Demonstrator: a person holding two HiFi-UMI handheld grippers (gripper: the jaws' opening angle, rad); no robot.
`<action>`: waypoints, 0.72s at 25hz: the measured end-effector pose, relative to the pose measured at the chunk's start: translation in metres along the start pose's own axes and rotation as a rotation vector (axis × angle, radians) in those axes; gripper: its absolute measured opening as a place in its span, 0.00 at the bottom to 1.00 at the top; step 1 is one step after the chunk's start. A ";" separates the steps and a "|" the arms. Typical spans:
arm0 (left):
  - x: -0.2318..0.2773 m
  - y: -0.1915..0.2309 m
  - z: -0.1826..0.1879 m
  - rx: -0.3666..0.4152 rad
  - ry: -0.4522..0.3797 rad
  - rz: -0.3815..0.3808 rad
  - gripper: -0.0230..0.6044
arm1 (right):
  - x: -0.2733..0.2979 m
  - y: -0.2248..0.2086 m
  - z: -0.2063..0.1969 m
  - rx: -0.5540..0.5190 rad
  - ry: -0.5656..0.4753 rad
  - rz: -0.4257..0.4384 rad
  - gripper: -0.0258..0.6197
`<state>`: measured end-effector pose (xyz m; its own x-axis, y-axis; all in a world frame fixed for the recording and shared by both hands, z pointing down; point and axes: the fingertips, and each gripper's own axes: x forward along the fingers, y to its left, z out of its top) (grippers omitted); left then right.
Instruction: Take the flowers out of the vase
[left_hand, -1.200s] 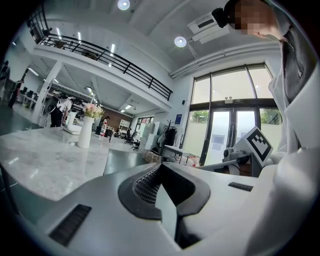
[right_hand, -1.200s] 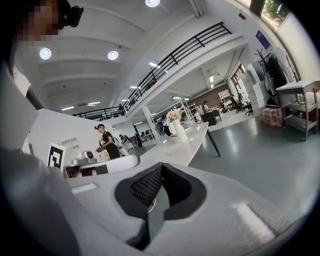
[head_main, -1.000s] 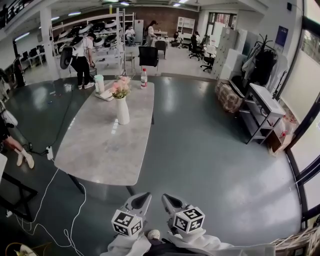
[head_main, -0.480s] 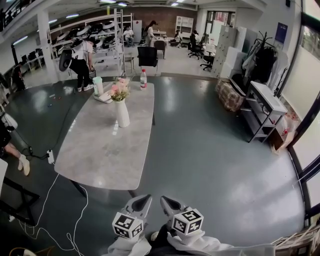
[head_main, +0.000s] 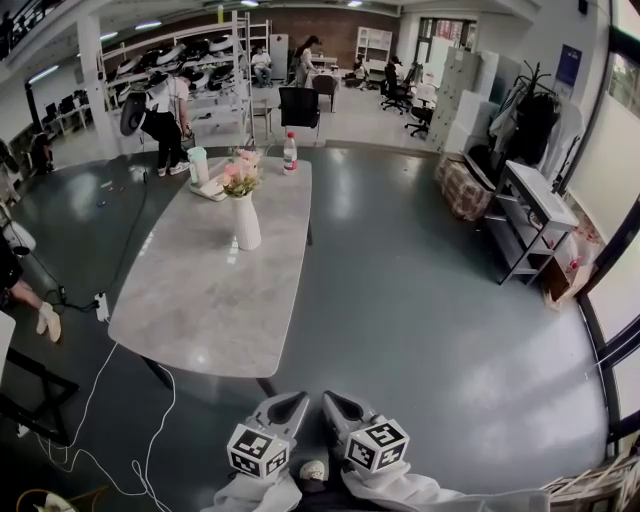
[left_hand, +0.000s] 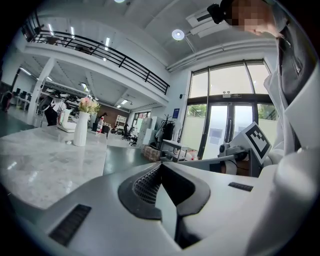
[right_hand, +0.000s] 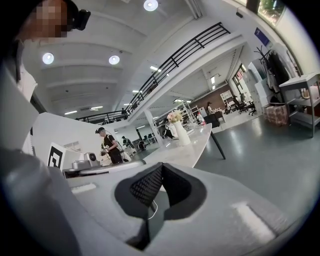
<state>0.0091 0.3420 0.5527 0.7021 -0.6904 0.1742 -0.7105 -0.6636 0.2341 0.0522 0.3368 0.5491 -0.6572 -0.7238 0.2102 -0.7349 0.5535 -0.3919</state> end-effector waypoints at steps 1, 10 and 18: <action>0.003 0.002 0.001 -0.002 -0.002 0.003 0.04 | 0.002 -0.003 0.001 0.008 0.000 0.000 0.04; 0.048 0.020 0.016 -0.014 -0.011 0.018 0.04 | 0.020 -0.037 0.023 0.017 -0.001 0.012 0.04; 0.108 0.047 0.027 -0.040 -0.021 0.055 0.04 | 0.053 -0.096 0.051 0.016 0.024 0.023 0.04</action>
<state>0.0502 0.2284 0.5564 0.6606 -0.7318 0.1676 -0.7453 -0.6126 0.2631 0.0970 0.2243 0.5525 -0.6780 -0.7006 0.2224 -0.7168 0.5632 -0.4111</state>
